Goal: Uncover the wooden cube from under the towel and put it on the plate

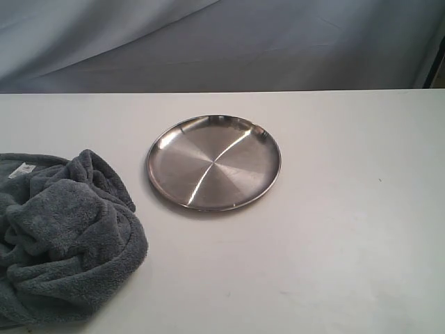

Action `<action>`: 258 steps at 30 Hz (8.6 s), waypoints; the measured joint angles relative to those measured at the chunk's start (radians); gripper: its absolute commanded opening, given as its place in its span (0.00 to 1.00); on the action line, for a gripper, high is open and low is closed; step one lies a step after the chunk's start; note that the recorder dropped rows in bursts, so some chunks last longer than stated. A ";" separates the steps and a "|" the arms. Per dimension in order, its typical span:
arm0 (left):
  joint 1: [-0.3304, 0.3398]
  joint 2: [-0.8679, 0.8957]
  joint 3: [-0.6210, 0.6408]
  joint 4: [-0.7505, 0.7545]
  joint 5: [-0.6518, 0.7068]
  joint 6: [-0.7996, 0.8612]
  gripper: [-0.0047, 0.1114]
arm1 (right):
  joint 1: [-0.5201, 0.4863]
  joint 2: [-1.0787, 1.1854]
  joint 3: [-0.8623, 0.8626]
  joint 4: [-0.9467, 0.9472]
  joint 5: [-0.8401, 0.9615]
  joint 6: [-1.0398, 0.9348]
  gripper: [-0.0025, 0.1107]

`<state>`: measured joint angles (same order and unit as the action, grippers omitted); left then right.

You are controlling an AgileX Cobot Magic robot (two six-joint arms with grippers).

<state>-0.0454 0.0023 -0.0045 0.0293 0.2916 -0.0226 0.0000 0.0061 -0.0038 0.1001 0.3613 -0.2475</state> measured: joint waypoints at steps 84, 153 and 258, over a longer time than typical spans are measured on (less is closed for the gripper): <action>-0.269 0.971 -0.850 0.414 0.540 -0.159 0.04 | 0.000 0.000 0.000 0.000 0.000 0.000 0.02; -0.269 1.429 -0.871 0.172 0.677 0.160 0.04 | 0.000 0.000 0.000 0.000 0.000 0.000 0.02; -0.269 1.431 -0.550 0.116 0.157 -0.094 0.35 | 0.000 0.000 0.000 0.000 0.000 0.000 0.02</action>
<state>-0.3144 1.4336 -0.5548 0.1450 0.4490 -0.1170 0.0000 0.0061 -0.0038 0.1001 0.3613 -0.2475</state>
